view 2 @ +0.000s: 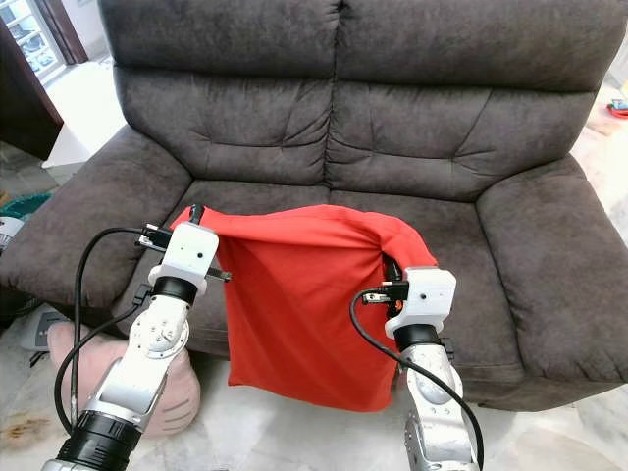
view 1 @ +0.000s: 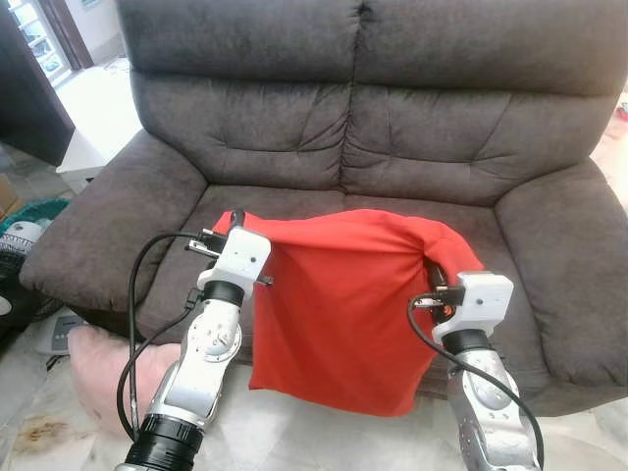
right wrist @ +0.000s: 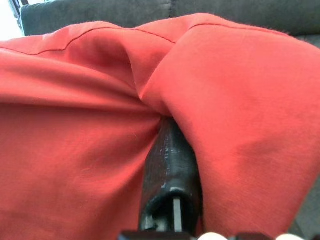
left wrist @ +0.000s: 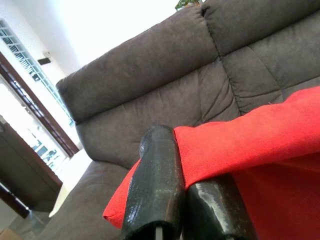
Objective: Move the pillow to the sofa from floor
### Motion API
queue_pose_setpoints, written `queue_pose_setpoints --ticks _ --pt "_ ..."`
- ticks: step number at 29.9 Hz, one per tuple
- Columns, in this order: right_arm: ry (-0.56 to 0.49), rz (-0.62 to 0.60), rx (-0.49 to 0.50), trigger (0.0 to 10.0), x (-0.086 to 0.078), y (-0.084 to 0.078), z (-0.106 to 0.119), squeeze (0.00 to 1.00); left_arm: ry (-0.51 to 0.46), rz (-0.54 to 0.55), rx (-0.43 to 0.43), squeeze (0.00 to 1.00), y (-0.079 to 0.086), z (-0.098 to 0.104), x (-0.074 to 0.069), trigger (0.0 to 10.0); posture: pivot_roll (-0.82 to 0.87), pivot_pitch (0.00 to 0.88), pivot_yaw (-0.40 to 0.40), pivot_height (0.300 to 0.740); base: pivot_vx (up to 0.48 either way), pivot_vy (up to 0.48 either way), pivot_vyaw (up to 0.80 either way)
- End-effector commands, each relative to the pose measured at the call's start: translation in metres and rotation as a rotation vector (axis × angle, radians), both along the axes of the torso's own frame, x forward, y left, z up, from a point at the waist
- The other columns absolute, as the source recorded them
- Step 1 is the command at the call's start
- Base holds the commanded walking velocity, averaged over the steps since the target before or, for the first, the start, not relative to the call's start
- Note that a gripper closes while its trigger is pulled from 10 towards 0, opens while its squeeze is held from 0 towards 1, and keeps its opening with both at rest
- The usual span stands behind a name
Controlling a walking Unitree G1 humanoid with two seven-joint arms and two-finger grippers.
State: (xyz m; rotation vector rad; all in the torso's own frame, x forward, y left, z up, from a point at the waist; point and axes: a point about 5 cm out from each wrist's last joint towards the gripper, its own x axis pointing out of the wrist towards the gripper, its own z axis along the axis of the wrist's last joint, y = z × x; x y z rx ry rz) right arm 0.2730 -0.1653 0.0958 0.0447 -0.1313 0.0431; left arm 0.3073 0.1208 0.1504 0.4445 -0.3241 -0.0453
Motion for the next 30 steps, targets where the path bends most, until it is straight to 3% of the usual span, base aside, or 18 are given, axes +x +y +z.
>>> queue_pose_setpoints --ticks 1,5,30 --pt "-0.096 -0.024 0.018 10.0 0.0010 -0.0062 0.0204 0.00 -0.087 0.013 -0.001 0.00 0.0015 0.0173 -0.0028 10.0 0.12 0.021 0.018 0.740 0.000 0.000 0.00" --pt "-0.100 -0.022 0.035 10.0 0.0010 -0.0064 0.0219 0.00 -0.084 0.005 0.007 0.00 0.0022 0.0164 -0.0037 10.0 0.11 0.014 0.024 0.740 0.000 0.000 0.00" --pt "-0.085 -0.014 0.005 10.0 0.0083 -0.0075 0.0274 0.00 -0.087 0.004 -0.005 0.00 0.0051 0.0200 -0.0006 10.0 0.12 0.042 0.014 0.740 0.000 -0.352 -0.06"
